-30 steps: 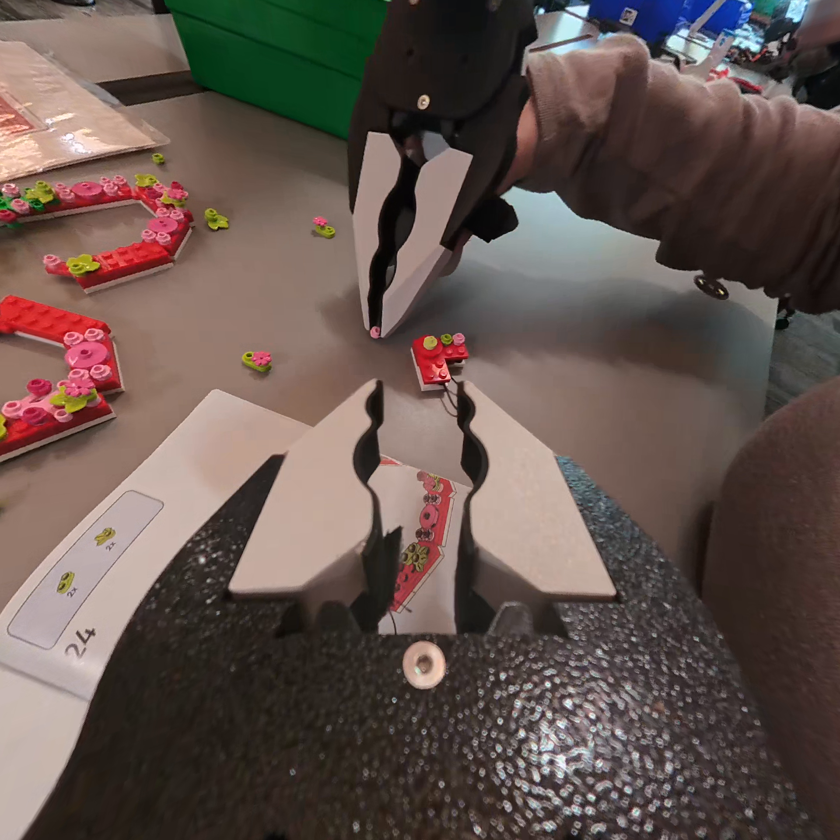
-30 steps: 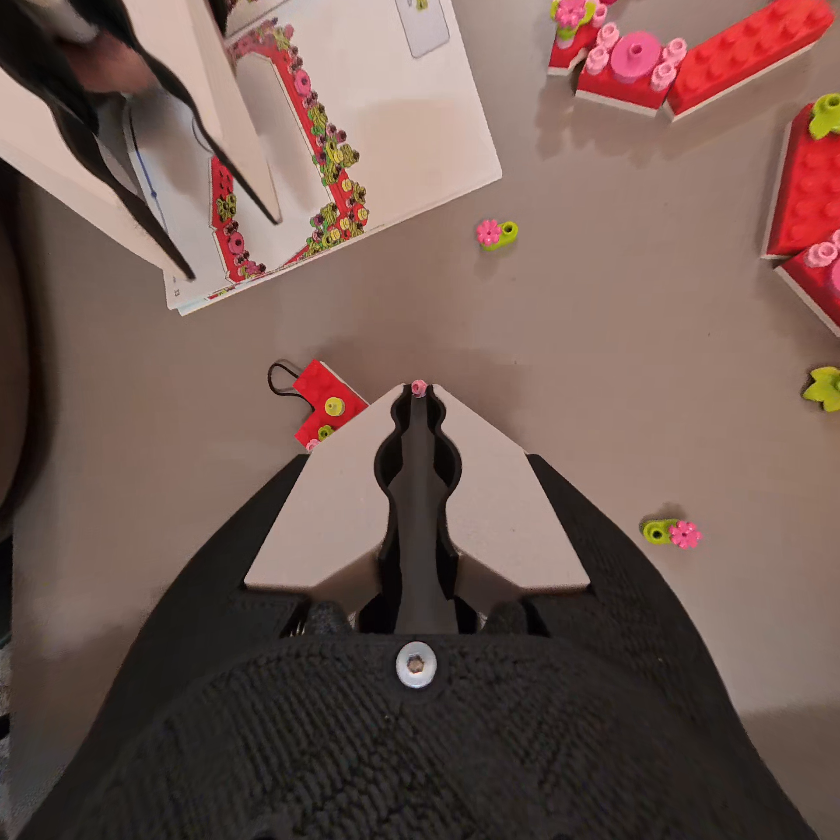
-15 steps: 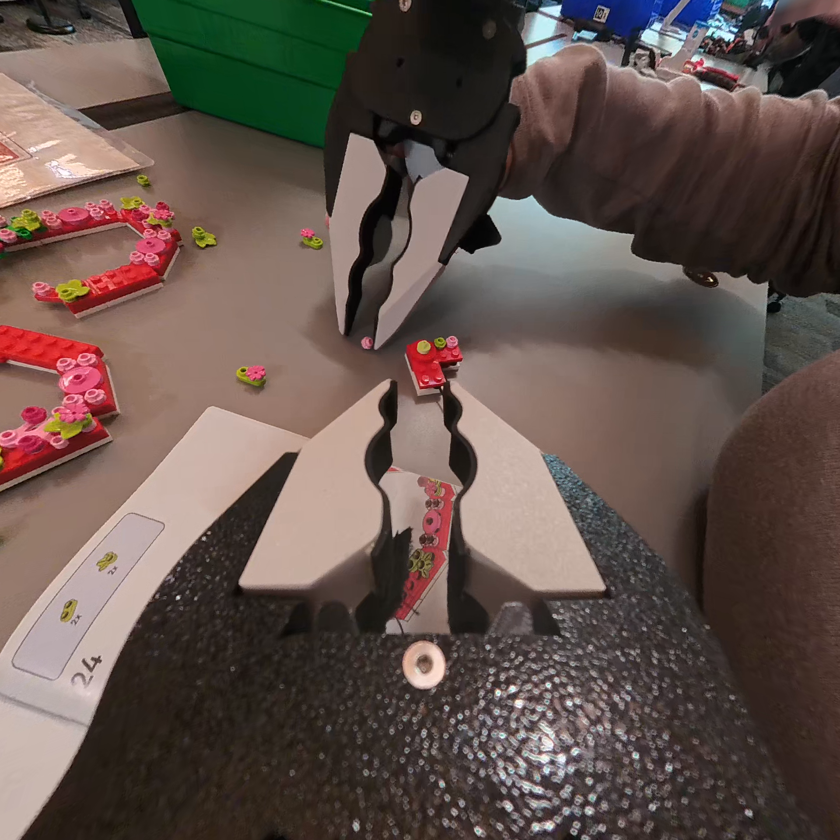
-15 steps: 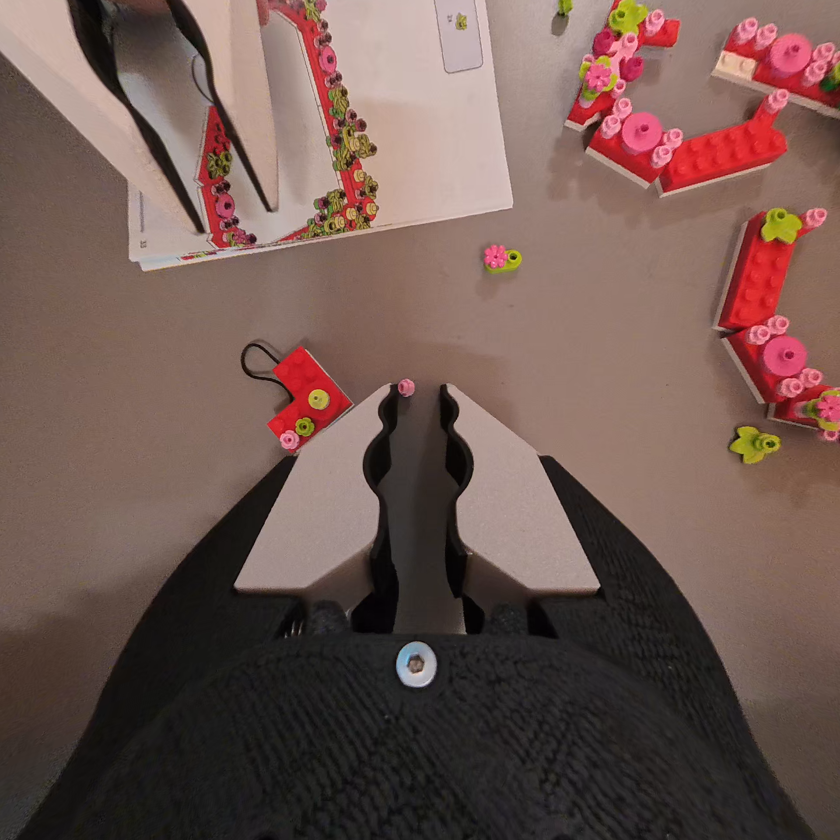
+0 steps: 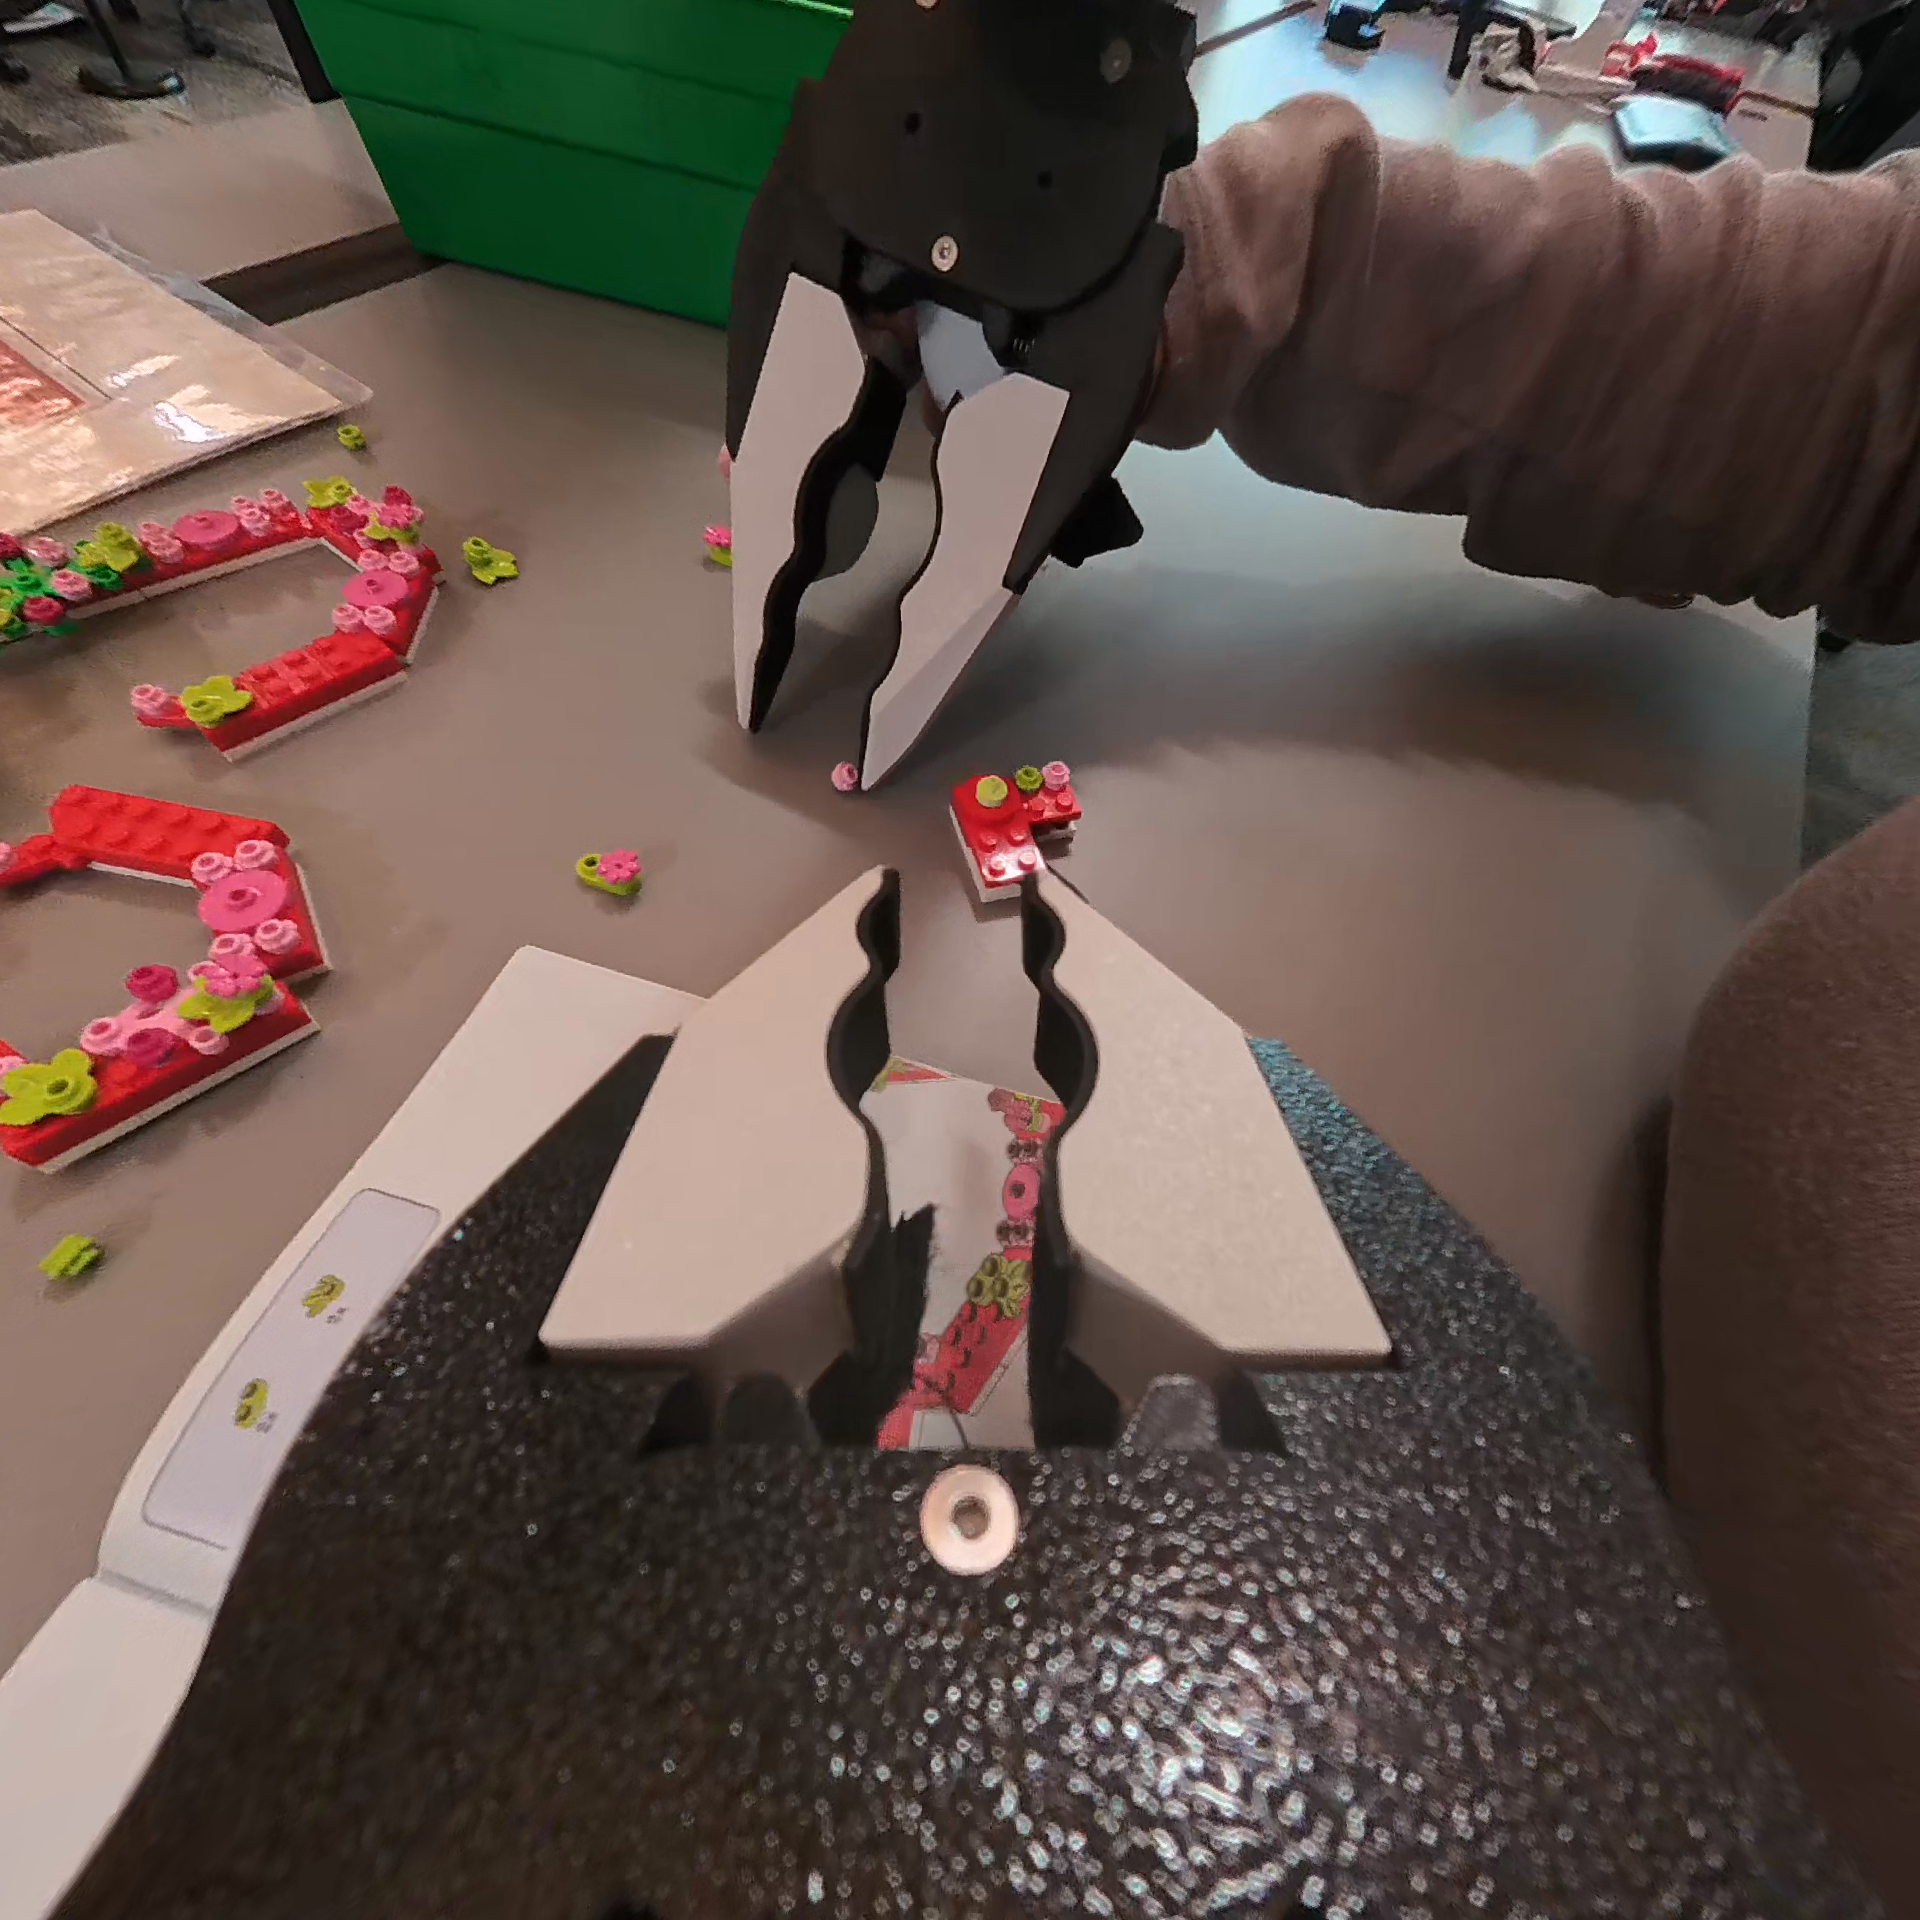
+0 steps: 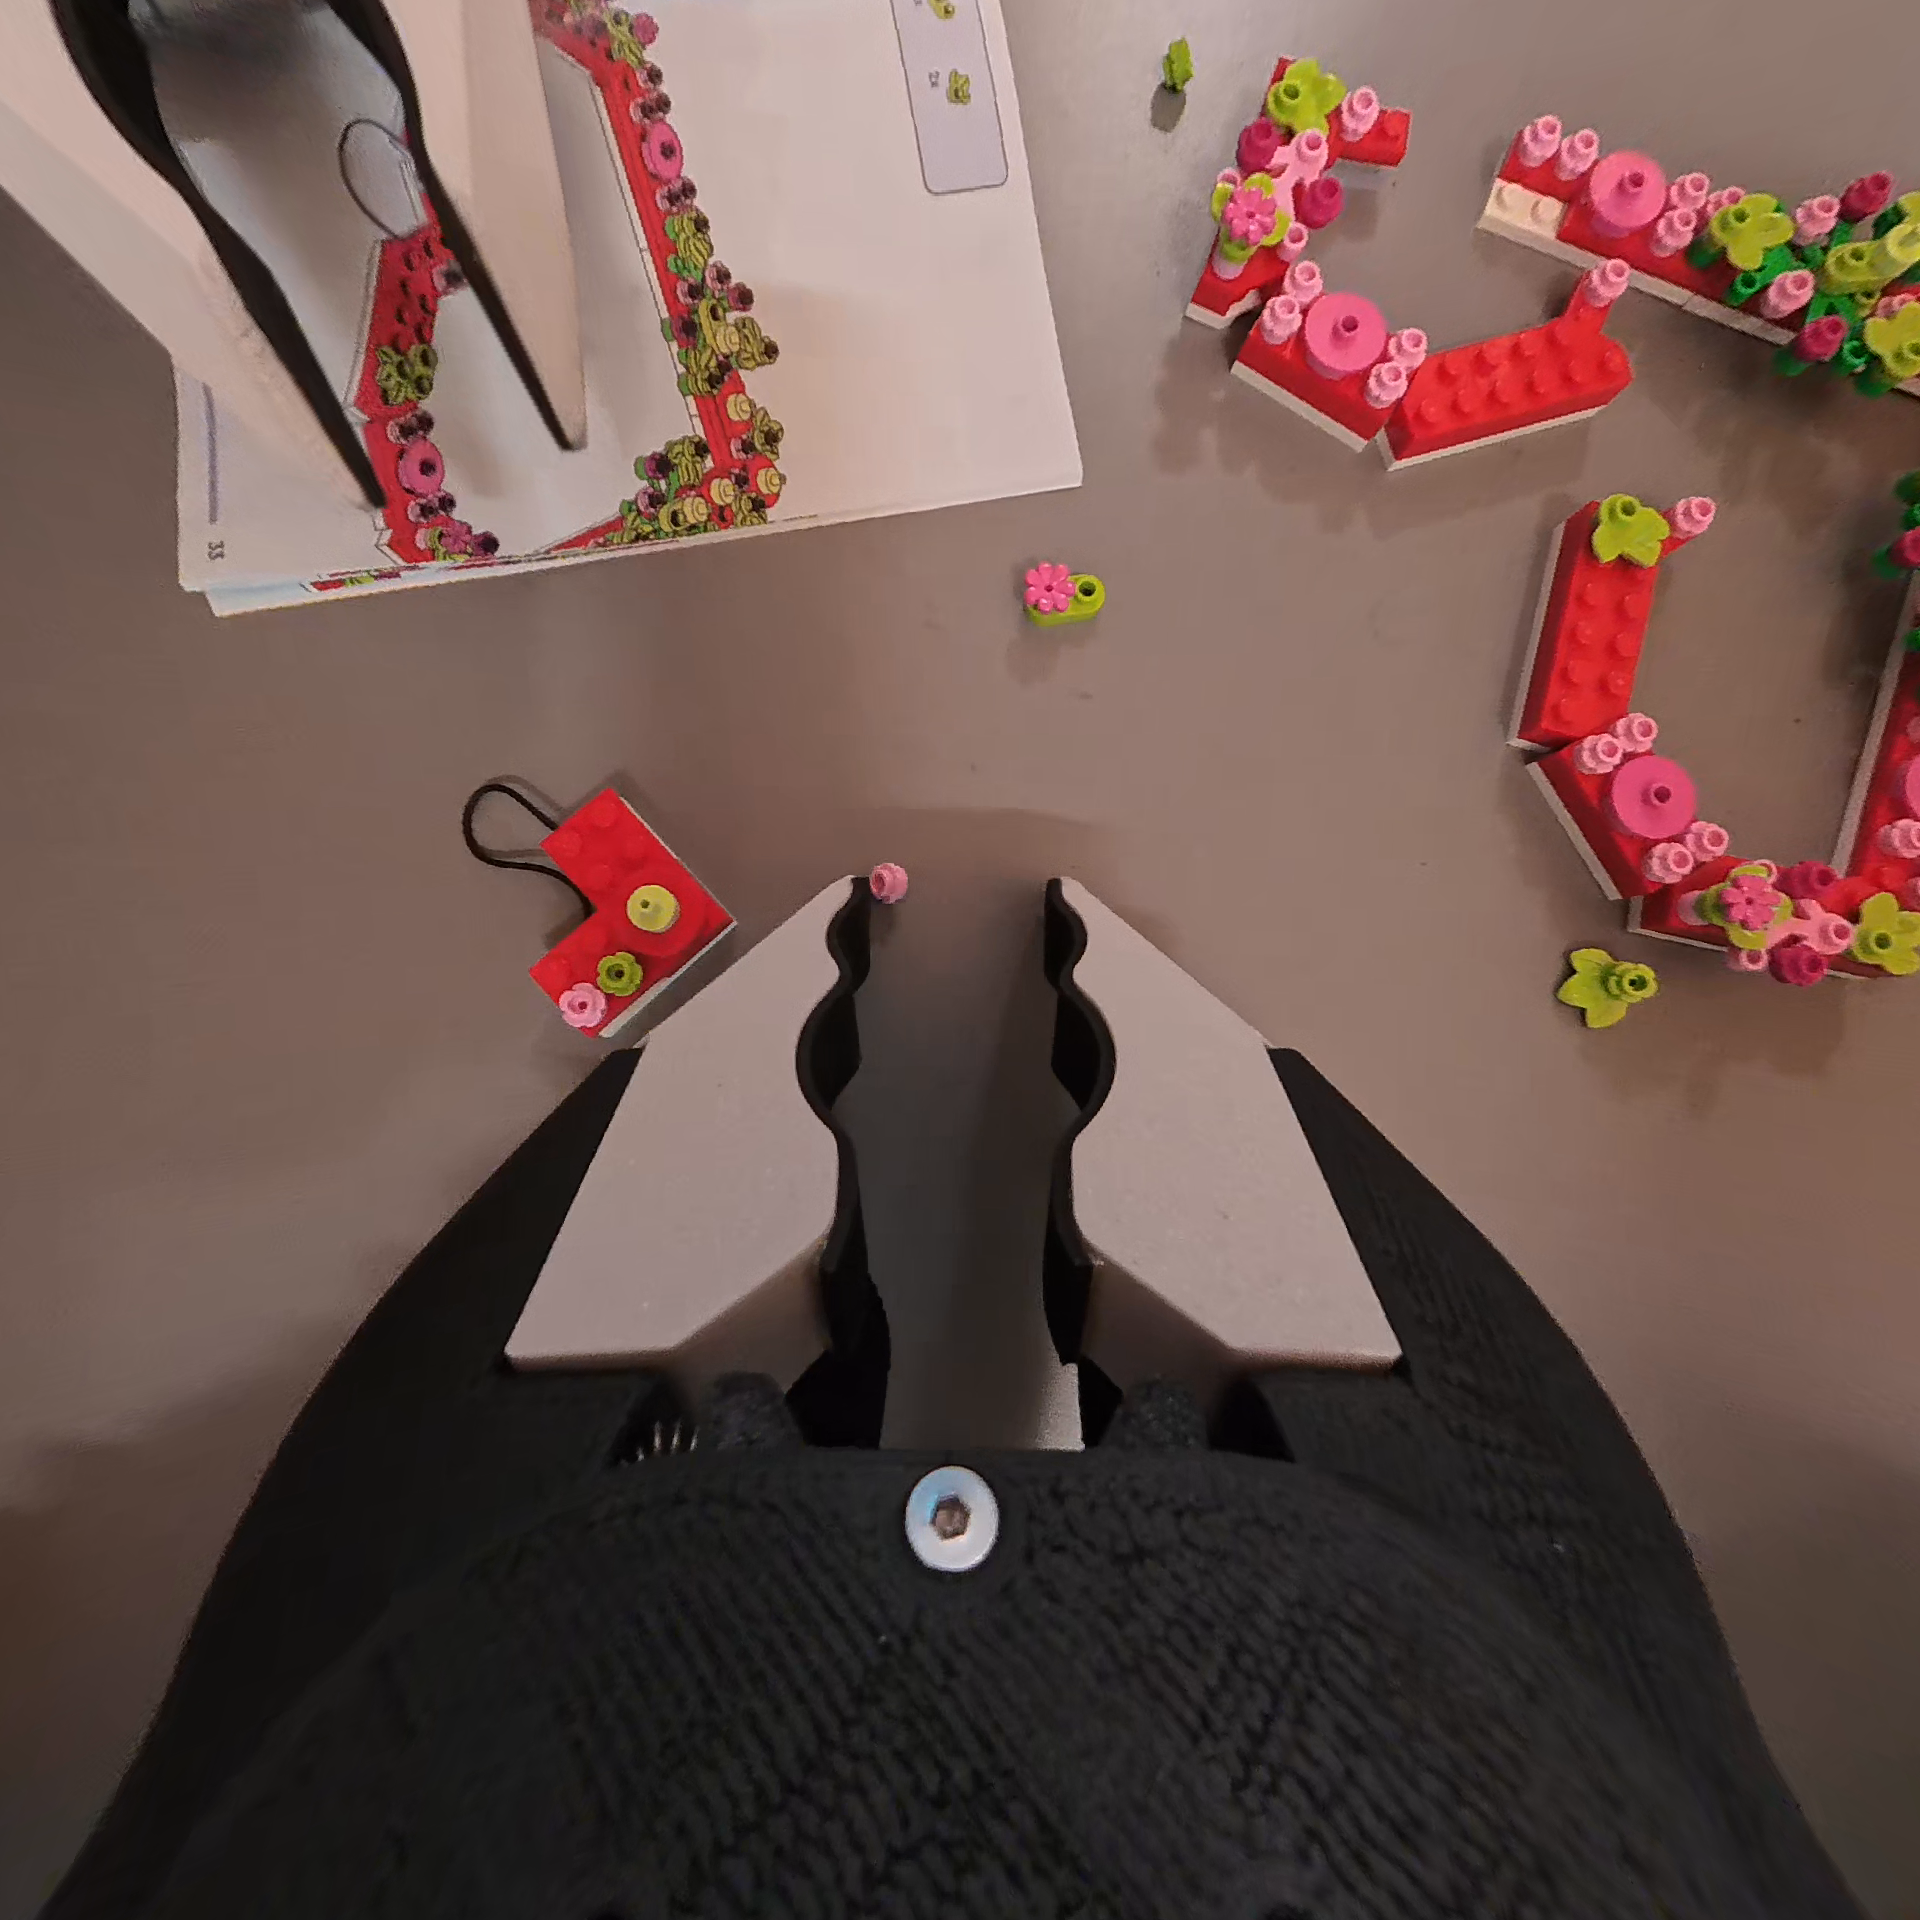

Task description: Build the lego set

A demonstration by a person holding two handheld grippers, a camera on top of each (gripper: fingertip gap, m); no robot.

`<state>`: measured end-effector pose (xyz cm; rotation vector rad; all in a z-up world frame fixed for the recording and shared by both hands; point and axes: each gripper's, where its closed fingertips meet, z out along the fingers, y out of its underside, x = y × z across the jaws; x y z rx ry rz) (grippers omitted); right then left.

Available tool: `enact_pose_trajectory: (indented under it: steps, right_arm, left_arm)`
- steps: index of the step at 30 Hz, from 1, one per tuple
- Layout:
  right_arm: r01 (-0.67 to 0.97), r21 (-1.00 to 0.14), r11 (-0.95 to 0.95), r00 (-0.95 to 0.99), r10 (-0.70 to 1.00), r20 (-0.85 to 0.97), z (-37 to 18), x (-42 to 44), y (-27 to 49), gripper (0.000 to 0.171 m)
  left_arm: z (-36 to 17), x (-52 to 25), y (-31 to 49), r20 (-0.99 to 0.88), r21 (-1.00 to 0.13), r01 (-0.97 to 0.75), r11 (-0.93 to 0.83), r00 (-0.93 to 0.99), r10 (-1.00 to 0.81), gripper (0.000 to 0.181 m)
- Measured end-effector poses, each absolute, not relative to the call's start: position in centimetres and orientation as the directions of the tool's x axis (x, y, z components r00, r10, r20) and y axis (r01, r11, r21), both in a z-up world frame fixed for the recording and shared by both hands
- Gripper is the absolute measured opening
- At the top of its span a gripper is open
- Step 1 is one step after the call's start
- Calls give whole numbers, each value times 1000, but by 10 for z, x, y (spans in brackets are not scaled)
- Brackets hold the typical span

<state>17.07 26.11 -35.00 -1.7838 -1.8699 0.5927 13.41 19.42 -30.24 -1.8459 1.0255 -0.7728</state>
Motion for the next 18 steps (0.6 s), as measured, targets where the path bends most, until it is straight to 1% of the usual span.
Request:
enact_pose_trajectory:
  steps: [9, 14, 18]
  right_arm:
    - [758, -652, 0, 17, 1000, 21, -350, 170, 265, 34]
    - [722, -691, -10, 44, 999, 32, -341, 167, 268, 35]
    - [755, -655, -23, 44, 999, 16, -351, 171, 267, 33]
  left_arm:
    - [-298, 131, 198, 92, -898, -338, -281, 481, -872, 22]
    - [-297, 131, 199, 124, -901, -308, -305, 490, -863, 29]
    - [-298, 130, 199, 121, -899, -313, -306, 494, -861, 29]
